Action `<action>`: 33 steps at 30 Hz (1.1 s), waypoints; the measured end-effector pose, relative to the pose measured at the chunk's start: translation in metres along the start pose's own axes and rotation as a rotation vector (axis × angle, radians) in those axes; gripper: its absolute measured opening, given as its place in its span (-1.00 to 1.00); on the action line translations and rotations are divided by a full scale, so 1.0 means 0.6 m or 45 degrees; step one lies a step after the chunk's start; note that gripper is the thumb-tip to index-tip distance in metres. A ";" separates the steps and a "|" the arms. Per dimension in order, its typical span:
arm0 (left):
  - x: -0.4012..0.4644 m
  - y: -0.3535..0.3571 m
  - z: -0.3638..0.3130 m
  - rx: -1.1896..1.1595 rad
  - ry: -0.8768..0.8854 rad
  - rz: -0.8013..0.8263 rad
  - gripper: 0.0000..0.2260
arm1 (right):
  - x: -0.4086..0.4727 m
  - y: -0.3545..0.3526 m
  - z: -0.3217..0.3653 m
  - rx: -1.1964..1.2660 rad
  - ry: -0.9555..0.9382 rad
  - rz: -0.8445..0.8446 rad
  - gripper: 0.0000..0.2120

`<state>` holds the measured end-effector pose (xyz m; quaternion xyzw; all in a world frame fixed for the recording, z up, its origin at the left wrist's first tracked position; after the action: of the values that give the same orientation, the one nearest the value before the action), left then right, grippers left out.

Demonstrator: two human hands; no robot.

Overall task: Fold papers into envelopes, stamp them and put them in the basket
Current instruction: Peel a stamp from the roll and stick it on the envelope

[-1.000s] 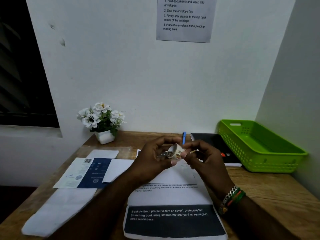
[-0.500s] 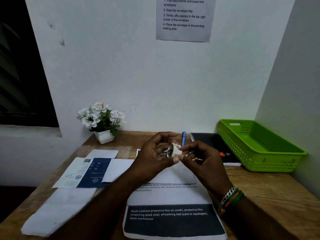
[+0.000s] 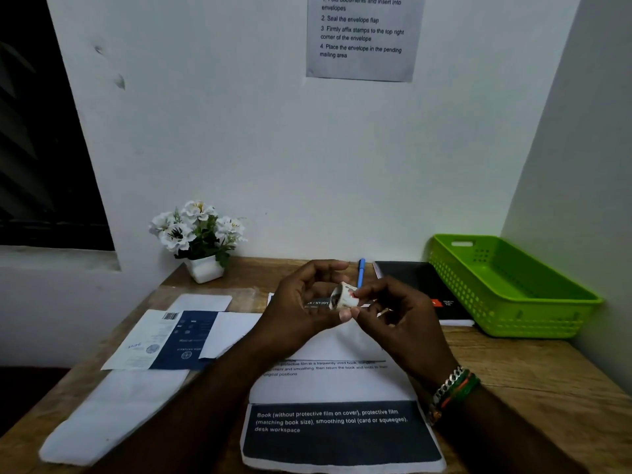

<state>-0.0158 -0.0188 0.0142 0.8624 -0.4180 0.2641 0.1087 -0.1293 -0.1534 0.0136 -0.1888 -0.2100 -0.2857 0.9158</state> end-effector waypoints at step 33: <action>-0.001 -0.001 0.011 0.077 -0.134 -0.032 -0.64 | -0.001 -0.009 0.002 -0.067 -0.021 -0.038 -0.86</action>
<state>-0.0130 -0.0209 0.0083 0.8832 -0.4040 0.2293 0.0639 -0.1330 -0.1569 0.0154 -0.2119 -0.2126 -0.3031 0.9045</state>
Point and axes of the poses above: each hand's wrist, its own x-axis towards the middle knuckle, its own y-axis out of the palm, z = x × y, the point moved 5 cm from there along x, towards the middle knuckle, and after that the axes turned 7 degrees about y, right-handed, at the moved point
